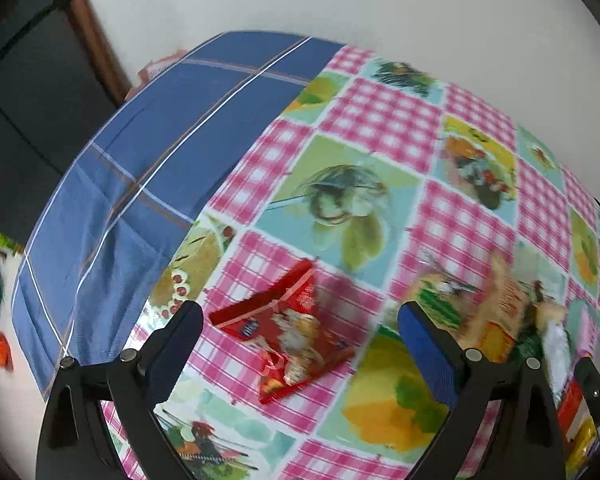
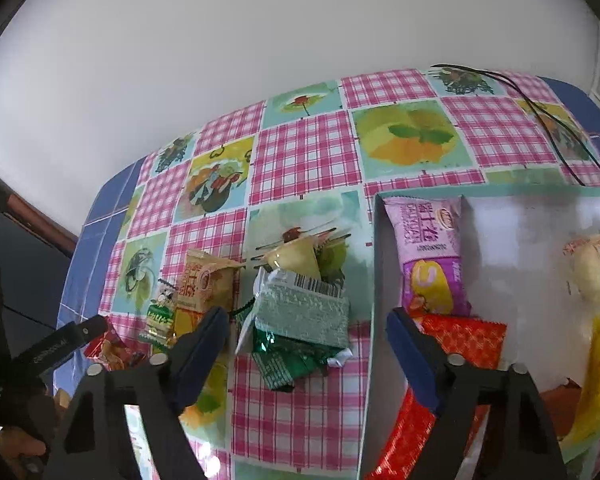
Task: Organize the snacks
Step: 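Grasp the red 'nice' packet with the left tool while the right grasps the green-white packet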
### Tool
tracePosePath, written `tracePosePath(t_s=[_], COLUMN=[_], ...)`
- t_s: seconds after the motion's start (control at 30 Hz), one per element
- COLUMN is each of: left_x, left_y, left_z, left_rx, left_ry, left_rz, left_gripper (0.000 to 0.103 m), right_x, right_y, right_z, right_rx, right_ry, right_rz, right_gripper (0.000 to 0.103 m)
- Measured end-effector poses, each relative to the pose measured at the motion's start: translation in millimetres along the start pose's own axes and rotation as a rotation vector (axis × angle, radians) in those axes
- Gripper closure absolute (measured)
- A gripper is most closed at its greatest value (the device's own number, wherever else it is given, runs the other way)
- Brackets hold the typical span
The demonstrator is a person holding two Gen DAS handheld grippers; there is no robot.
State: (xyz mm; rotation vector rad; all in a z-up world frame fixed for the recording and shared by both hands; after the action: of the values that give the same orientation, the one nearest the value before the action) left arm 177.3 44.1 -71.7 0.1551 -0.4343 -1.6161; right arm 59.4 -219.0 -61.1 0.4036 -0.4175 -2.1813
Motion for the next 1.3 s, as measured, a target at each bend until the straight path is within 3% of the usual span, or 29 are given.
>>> tracePosePath(t_s=[0.37, 0.63, 0.77, 0.93, 1.3], left_x=[-21.6, -20.1, -14.3, -11.6, 18.9], left_y=[-12.8, -15.8, -14.5, -12.3, -15.7], left_z=[-40.0, -45.7, -44.9, -38.4, -10.9], left_rx=[-0.090, -0.101, -0.098, -0.083, -0.059], left_ry=[-0.004, 0.004, 0.004, -0.004, -0.065], left_rz=[0.091, 0.083, 0.069, 0.070, -0.016], left_gripper=[0.008, 0.054, 0.054, 0.054, 0.054], right_x=[-8.1, -5.8, -6.1, -10.2, -16.6], right_y=[0.4, -5.8, -6.2, -5.4, -8.3], right_z=[-23.9, -32.4, -30.1, -23.9, -24.6], right_rx=[-0.037, -0.056, -0.045, -0.026, -0.063], right_ry=[-0.003, -0.015, -0.014, -0.016, 0.037], right_rz=[0.018, 0.023, 0.027, 0.055, 0.060], right_gripper=[0.034, 0.045, 0.050, 0.064, 0.065])
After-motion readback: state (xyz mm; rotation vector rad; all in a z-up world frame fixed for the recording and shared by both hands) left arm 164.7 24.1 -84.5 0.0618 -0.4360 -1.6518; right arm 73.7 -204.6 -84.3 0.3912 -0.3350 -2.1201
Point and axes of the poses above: each gripper's, at about its wrist camera, not at the fingertips, and z roughly against the way its jaws point, x to its right, y to its top, the point moved 5 cm from there along -z, roughly the way its jaws point, and after that the axes turned 12 degrees about -y, right-handed, at the moved point
